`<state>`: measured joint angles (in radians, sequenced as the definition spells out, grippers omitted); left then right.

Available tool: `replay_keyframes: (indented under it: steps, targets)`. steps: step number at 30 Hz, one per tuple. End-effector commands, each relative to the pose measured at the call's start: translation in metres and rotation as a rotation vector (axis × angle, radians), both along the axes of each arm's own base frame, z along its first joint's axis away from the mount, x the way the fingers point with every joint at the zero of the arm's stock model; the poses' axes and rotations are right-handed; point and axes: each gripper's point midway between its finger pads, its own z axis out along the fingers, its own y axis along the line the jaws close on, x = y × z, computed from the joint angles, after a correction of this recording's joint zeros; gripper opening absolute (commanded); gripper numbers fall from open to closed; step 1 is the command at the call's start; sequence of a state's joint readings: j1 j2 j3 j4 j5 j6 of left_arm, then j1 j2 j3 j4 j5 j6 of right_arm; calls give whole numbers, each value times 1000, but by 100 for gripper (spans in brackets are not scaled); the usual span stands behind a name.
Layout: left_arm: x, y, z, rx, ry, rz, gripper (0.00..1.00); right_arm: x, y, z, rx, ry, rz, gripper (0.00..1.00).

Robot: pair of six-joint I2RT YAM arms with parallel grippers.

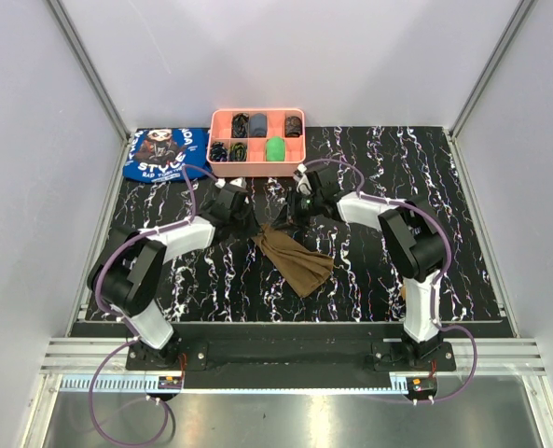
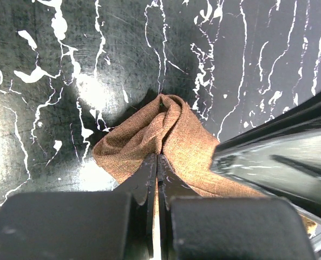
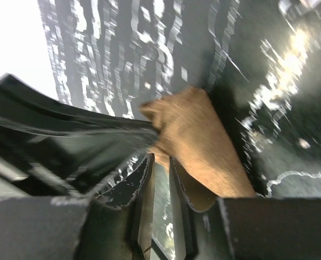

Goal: Fold the napkin into a case and place the utensils inside
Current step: Grasp the top corner of the smaller rectangle folded napkin from the folded napkin.

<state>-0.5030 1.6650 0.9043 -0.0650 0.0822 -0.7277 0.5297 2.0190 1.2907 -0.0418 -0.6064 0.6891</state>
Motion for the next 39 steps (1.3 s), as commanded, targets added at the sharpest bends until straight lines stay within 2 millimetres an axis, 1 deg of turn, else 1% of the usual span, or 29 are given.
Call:
replay_keyframes:
  steps: [1, 4, 5, 7, 10, 17, 18, 20, 22, 23, 26, 28, 29, 30, 32, 34, 35, 36, 37, 38, 39]
  targets:
    - [4, -9, 26, -67, -62, -16, 0, -9, 1, 0, 11, -2, 22, 24]
    - [3, -10, 28, -71, -64, -14, 0, -15, 6, -9, 11, 19, 36, 20]
    - [3, -10, 29, -75, -66, -16, 0, -12, 10, -7, 29, 4, 39, 19]
    - [3, -10, 30, -76, -67, -15, 0, -14, 15, -10, 32, 6, 50, 18]
    - [3, -9, 29, -74, -65, -15, 0, -15, 21, -8, 42, 2, 54, 16]
    - [2, -15, 32, -100, -65, -24, 0, -26, 36, -12, 65, 27, 83, 13]
    - [2, -16, 33, -108, -64, -23, 0, -28, 37, -17, 65, 41, 88, 13]
    - [-1, -20, 34, -127, -54, -33, 0, -28, 40, -21, 75, 47, 90, 14]
    - [-5, -22, 34, -140, -43, -37, 0, -28, 42, -32, 66, 55, 90, 13]
    - [-6, -26, 38, -174, -39, -30, 0, -28, 42, -37, 58, 52, 90, 13]
    - [-17, -32, 33, -232, 14, -26, 0, -24, 41, -60, 23, 58, 91, 13]
    - [-24, -33, 31, -239, 33, -20, 0, -21, 41, -63, 11, 47, 90, 13]
    - [-23, -28, 29, -221, 30, 7, 0, -20, 41, -60, 14, 41, 89, 13]
    - [-24, -25, 32, -211, 17, 16, 0, -19, 40, -58, 15, 37, 86, 13]
    - [-22, -18, 34, -188, 0, 46, 0, -16, 41, -51, 28, 24, 84, 14]
    - [-15, -19, 37, -185, -18, 51, 0, -17, 47, -42, 65, 27, 95, 13]
    - [-12, -20, 31, -171, -6, 56, 0, -21, 50, -39, 83, 33, 108, 13]
    - [-4, -23, 35, -172, -18, 56, 0, -23, 51, -39, 79, 38, 109, 14]
    - [0, -24, 33, -164, -19, 57, 0, -25, 51, -40, 76, 42, 108, 14]
    - [4, -26, 24, -150, -6, 55, 0, -30, 51, -41, 73, 47, 110, 15]
    - [11, -30, 27, -153, -17, 54, 0, -31, 50, -42, 76, 46, 110, 16]
